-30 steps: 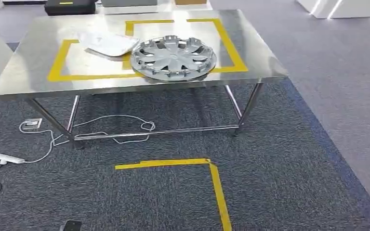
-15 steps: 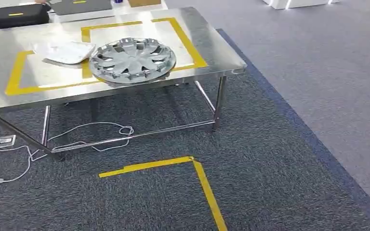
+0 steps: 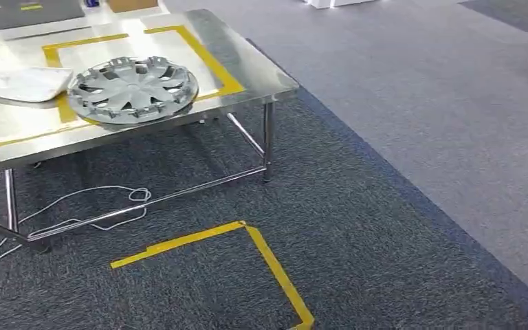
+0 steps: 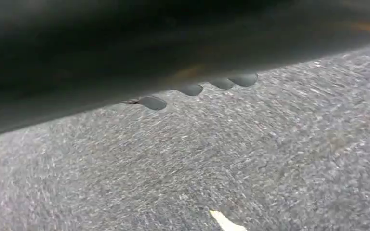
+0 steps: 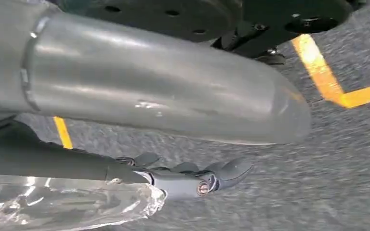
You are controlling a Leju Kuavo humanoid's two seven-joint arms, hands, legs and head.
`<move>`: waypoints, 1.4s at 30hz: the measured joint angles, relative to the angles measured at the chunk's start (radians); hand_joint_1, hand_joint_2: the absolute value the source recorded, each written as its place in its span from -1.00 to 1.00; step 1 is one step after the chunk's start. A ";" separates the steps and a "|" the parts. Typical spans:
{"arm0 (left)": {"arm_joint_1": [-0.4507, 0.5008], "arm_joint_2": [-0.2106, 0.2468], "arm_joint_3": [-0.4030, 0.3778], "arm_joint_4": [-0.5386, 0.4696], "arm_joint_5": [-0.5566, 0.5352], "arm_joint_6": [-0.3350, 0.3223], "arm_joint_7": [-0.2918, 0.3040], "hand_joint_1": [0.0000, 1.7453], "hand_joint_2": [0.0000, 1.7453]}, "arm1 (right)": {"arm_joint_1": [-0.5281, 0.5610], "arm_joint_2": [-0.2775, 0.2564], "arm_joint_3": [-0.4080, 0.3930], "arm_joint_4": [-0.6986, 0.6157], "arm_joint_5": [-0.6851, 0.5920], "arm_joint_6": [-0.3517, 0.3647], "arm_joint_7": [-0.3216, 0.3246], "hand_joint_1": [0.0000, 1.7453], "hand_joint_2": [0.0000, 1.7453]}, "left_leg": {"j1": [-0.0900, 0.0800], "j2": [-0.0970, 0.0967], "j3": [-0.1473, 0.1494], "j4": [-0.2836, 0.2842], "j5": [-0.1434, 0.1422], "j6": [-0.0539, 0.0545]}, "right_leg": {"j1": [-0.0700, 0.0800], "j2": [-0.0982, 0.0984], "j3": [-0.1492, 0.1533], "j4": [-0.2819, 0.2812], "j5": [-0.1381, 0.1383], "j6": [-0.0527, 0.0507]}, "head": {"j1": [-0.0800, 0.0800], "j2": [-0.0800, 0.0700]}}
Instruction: Take the parts from the cabinet and place them on the table.
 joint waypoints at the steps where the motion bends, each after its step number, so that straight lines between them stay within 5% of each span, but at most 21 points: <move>1: -0.003 0.000 0.000 0.003 0.000 0.000 0.000 -1.00 -1.00 | 0.000 0.000 -0.001 0.000 0.002 0.000 0.000 -1.00 -1.00 | 0.000 0.010 0.002 0.000 -0.001 -0.002 | 0.000 -0.017 0.054 -0.095 0.039 -0.002 | 0.000 0.000; 2: -0.005 0.000 0.000 0.005 -0.001 0.001 0.000 -1.00 -1.00 | -0.002 0.000 -0.002 0.000 0.003 -0.001 0.000 -1.00 -1.00 | -0.002 0.019 0.008 0.001 -0.003 -0.005 | 0.002 -0.060 0.109 -0.186 0.066 -0.005 | 0.000 0.000; 3: -0.007 0.000 0.000 0.011 -0.012 0.002 0.005 -1.00 -1.00 | -0.006 0.000 -0.002 0.000 0.006 -0.003 0.003 -1.00 -1.00 | -0.011 0.028 0.007 0.005 -0.008 -0.013 | 0.007 -0.096 0.124 -0.214 0.054 -0.014 | 0.000 0.000; 7: -0.018 -0.005 0.000 0.032 -0.034 0.015 0.007 -1.00 -1.00 | -0.006 0.002 -0.011 0.000 0.025 -0.009 0.007 -1.00 -1.00 | -0.007 0.064 0.018 0.005 -0.010 -0.034 | 0.010 -0.046 0.107 -0.214 0.062 -0.037 | -0.007 0.000; 9: -0.021 -0.005 0.000 0.039 -0.035 0.018 0.006 -1.00 -1.00 | -0.006 0.002 -0.016 0.000 0.028 -0.011 0.008 -1.00 -1.00 | 0.001 -0.023 -0.002 0.059 -0.062 -0.044 | 0.002 -0.025 0.119 -0.218 0.073 -0.053 | -0.013 0.000; 12: -0.018 -0.008 -0.001 0.056 -0.035 0.018 0.006 -1.00 -1.00 | -0.012 0.003 -0.018 0.000 0.029 -0.010 0.008 -1.00 -1.00 | 0.003 -0.062 -0.099 0.280 -0.167 -0.047 | 0.006 0.020 0.114 -0.218 0.077 -0.060 | -0.015 0.000; 14: -0.017 -0.009 -0.001 0.061 -0.034 0.018 0.006 -1.00 -1.00 | -0.010 0.003 -0.019 0.000 0.033 -0.010 0.008 -1.00 -1.00 | 0.002 -0.064 -0.114 0.294 -0.137 -0.042 | 0.010 0.051 0.115 -0.217 0.077 -0.060 | -0.014 0.000; 16: -0.021 -0.009 -0.001 0.063 -0.035 0.018 -0.001 -1.00 -1.00 | -0.010 0.004 -0.023 0.000 0.039 -0.010 0.007 -1.00 -1.00 | 0.002 -0.081 -0.062 0.163 -0.039 -0.031 | 0.012 0.081 0.118 -0.214 0.077 -0.060 | -0.014 0.000; 17: -0.021 -0.009 -0.001 0.065 -0.035 0.018 -0.008 -1.00 -1.00 | -0.011 0.005 -0.024 0.000 0.042 -0.010 0.005 -1.00 -1.00 | 0.001 -0.110 -0.027 0.079 0.008 -0.024 | 0.011 0.095 0.119 -0.213 0.077 -0.060 | -0.014 0.000; 18: -0.023 -0.008 0.000 0.071 -0.037 0.018 -0.012 -1.00 -1.00 | -0.014 0.008 -0.025 0.001 0.046 -0.010 0.003 -1.00 -1.00 | 0.000 -0.159 -0.013 0.045 0.007 -0.016 | 0.014 0.104 0.115 -0.211 0.077 -0.056 | -0.013 0.000; 22: -0.036 -0.018 0.003 0.078 -0.041 0.016 -0.032 -1.00 -1.00 | -0.014 0.008 -0.038 0.005 0.063 -0.010 -0.009 -1.00 -1.00 | 0.000 -0.130 -0.006 0.008 0.003 -0.007 | 0.006 0.148 0.080 -0.212 0.088 -0.029 | -0.016 0.000; 23: -0.040 -0.021 0.003 0.079 -0.042 0.016 -0.040 -1.00 -1.00 | -0.014 0.008 -0.045 0.006 0.068 -0.011 -0.015 -1.00 -1.00 | 0.008 -0.114 -0.003 -0.005 0.011 -0.001 | 0.006 0.126 0.081 -0.202 0.079 -0.027 | -0.014 0.000; 25: -0.045 -0.024 0.006 0.085 -0.042 0.016 -0.050 -1.00 -1.00 | -0.020 0.008 -0.052 0.009 0.077 -0.013 -0.021 -1.00 -1.00 | 0.004 -0.088 -0.002 -0.008 0.011 0.006 | 0.010 0.038 0.032 -0.106 0.018 -0.019 | -0.007 0.000; 28: -0.045 -0.029 0.011 0.096 -0.042 0.017 -0.058 -1.00 -1.00 | -0.027 0.007 -0.061 0.013 0.086 -0.012 -0.032 -1.00 -1.00 | 0.002 -0.036 -0.003 -0.007 0.010 0.005 | 0.003 0.011 -0.070 0.104 -0.061 -0.007 | -0.007 0.000; 30: -0.047 -0.032 0.014 0.099 -0.042 0.017 -0.061 -1.00 -1.00 | -0.025 0.007 -0.069 0.018 0.092 -0.012 -0.033 -1.00 -1.00 | 0.003 -0.012 -0.002 -0.007 0.008 0.002 | -0.003 0.005 -0.040 0.048 -0.011 -0.001 | -0.007 0.000; 31: -0.050 -0.033 0.015 0.100 -0.042 0.017 -0.061 -1.00 -1.00 | -0.025 0.007 -0.072 0.018 0.092 -0.012 -0.033 -1.00 -1.00 | 0.003 0.001 0.000 -0.007 0.006 -0.001 | -0.007 -0.008 0.016 -0.054 0.039 0.001 | -0.007 0.000; 32: -0.051 -0.035 0.016 0.101 -0.042 0.017 -0.061 -1.00 -1.00 | -0.026 0.007 -0.073 0.018 0.093 -0.012 -0.033 -1.00 -1.00 | 0.003 0.010 0.004 -0.007 0.004 -0.004 | -0.009 -0.031 0.064 -0.139 0.072 0.002 | -0.007 0.000; 33: -0.052 -0.035 0.019 0.103 -0.042 0.017 -0.061 -1.00 -1.00 | -0.030 0.008 -0.074 0.019 0.093 -0.012 -0.033 -1.00 -1.00 | -0.002 0.021 0.010 -0.005 0.000 -0.012 | -0.004 -0.090 0.099 -0.210 0.065 0.002 | -0.007 0.000; 38: -0.061 -0.037 0.024 0.107 -0.042 0.017 -0.063 -1.00 -1.00 | -0.033 0.008 -0.081 0.025 0.095 -0.012 -0.037 -1.00 -1.00 | 0.002 0.049 0.020 -0.001 -0.014 -0.043 | -0.004 -0.033 0.107 -0.213 0.077 -0.039 | -0.011 0.000; 40: -0.062 -0.037 0.026 0.109 -0.042 0.017 -0.064 -1.00 -1.00 | -0.036 0.008 -0.085 0.026 0.096 -0.015 -0.040 -1.00 -1.00 | 0.005 -0.036 -0.010 0.084 -0.079 -0.047 | -0.005 -0.015 0.105 -0.213 0.082 -0.049 | -0.019 0.000; 42: -0.059 -0.037 0.027 0.116 -0.042 0.016 -0.064 -1.00 -1.00 | -0.041 0.008 -0.088 0.028 0.097 -0.015 -0.041 -1.00 -1.00 | 0.004 -0.062 -0.087 0.250 -0.154 -0.045 | -0.002 0.014 0.102 -0.213 0.086 -0.054 | -0.020 0.000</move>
